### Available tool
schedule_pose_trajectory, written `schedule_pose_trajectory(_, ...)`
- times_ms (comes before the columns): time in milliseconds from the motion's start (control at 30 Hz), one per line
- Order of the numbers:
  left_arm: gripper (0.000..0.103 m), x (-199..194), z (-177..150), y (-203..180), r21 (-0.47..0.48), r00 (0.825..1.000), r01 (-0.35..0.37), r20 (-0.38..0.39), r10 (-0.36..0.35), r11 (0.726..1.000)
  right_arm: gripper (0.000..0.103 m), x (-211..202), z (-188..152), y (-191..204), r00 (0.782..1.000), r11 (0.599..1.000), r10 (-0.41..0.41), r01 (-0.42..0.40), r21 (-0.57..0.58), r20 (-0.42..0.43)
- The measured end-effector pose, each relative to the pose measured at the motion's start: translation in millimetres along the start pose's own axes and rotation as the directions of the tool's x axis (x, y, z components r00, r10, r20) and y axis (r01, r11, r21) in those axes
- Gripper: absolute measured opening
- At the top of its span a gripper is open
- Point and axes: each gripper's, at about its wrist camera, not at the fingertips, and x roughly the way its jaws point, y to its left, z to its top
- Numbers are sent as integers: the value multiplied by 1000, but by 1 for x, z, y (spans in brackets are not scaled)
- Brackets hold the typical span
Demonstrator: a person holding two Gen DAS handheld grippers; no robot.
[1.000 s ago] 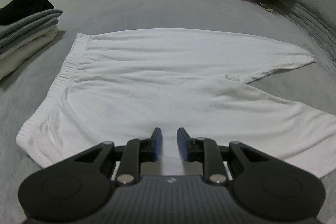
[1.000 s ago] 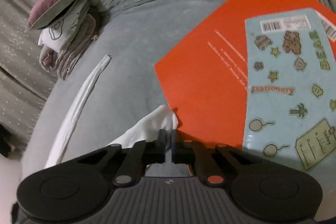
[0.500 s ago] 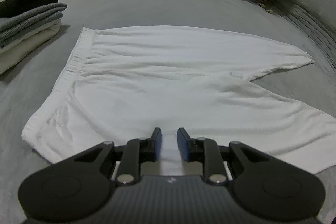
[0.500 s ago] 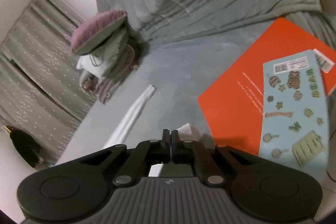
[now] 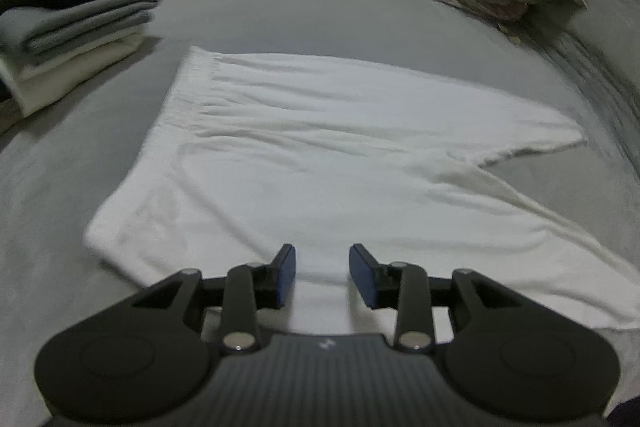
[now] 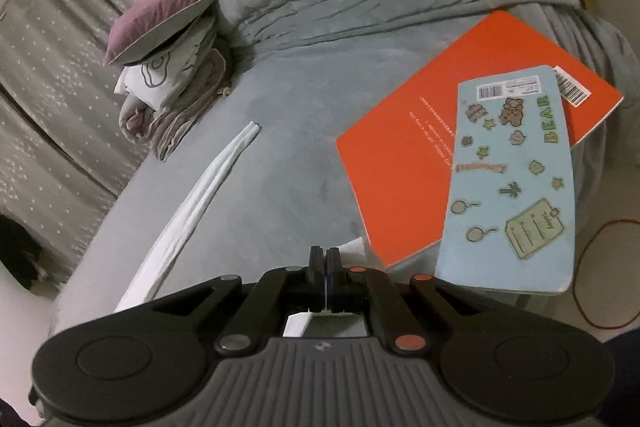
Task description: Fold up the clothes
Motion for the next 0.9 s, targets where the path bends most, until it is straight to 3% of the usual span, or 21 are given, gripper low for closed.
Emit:
schedule_pose_trajectory(167, 32, -42, -11, 46, -210, 998, 19, 63, -6, 978, 3, -4, 10, 3, 997, 999, 42, -42, -8, 63)
schedule_pose_trajectory(333, 30, -53, -34, 94, -428, 999, 3, 48, 20, 904, 3, 2, 6, -2, 995, 998, 59, -60, 14, 75)
schedule_pose_trajectory(467, 31, -40, -34, 102, -478, 998, 8, 54, 20, 879, 3, 4, 5, 6, 994, 997, 72, -72, -12, 82)
schedule_pose_trajectory(600, 43, -28, -26, 98, -483, 995, 5, 91, 45, 875, 3, 6, 4, 9, 993, 996, 87, -86, -7, 74)
schedule_pose_trajectory(700, 43, -17, -20, 98, -518, 993, 14, 110, 51, 855, 3, 5, 5, 11, 993, 996, 88, -88, -6, 80)
schedule_pose_trajectory(767, 37, -9, -15, 98, -532, 992, 6, 112, 63, 846, 3, 6, 8, 12, 993, 997, 82, -82, -8, 81)
schedule_pose_trajectory(833, 4, -2, -13, 100, -536, 992, -26, 94, 90, 844, 3, 8, 12, 11, 994, 997, 75, -75, -8, 80)
schedule_pose_trajectory(900, 4, -2, -11, 107, -561, 993, -6, 94, 70, 828, 3, 11, 16, 11, 995, 998, 68, -67, -8, 79)
